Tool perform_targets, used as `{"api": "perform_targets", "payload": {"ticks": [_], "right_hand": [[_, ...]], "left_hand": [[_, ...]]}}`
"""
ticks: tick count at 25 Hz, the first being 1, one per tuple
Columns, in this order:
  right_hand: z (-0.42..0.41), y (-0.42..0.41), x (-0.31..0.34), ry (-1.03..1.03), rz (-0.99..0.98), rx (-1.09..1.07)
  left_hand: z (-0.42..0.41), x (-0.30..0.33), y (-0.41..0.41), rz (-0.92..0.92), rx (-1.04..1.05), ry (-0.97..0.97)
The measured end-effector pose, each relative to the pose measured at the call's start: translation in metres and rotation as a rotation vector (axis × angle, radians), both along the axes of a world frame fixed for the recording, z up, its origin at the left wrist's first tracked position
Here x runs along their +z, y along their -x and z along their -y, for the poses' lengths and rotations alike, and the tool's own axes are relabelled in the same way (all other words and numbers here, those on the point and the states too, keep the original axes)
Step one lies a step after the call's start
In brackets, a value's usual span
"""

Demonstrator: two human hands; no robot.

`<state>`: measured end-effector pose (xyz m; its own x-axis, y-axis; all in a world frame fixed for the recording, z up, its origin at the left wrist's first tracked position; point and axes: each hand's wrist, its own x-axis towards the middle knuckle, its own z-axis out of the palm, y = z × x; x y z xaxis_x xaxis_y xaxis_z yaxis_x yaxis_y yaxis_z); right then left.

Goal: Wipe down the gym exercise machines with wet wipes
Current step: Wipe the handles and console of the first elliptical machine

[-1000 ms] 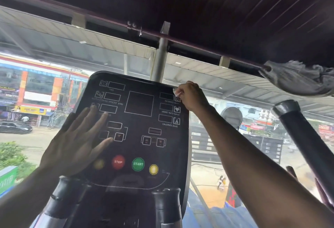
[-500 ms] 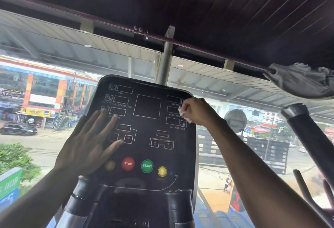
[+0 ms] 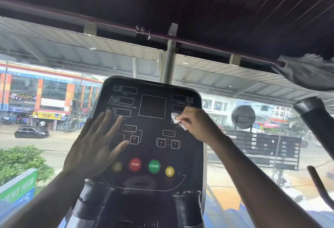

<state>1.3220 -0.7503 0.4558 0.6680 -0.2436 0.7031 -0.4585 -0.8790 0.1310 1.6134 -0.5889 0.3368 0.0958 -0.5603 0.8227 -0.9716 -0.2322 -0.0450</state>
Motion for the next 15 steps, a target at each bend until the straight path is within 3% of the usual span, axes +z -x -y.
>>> {"api": "perform_targets", "payload": {"ticks": [5, 9, 13, 15], "right_hand": [[0.036, -0.003, 0.049, 0.049, 0.231, -0.155], [0.011, -0.061, 0.041, 0.134, 0.112, -0.043], [-0.002, -0.049, -0.006, 0.222, -0.071, 0.155], [0.016, -0.039, 0.006, 0.292, 0.003, 0.136]], "left_hand": [[0.0, -0.001, 0.003, 0.006, 0.005, -0.012], [-0.001, 0.001, 0.003, 0.002, 0.018, -0.005], [0.0, 0.0, 0.004, 0.003, 0.014, -0.013], [0.0, -0.001, 0.003, 0.011, 0.032, -0.01]]}}
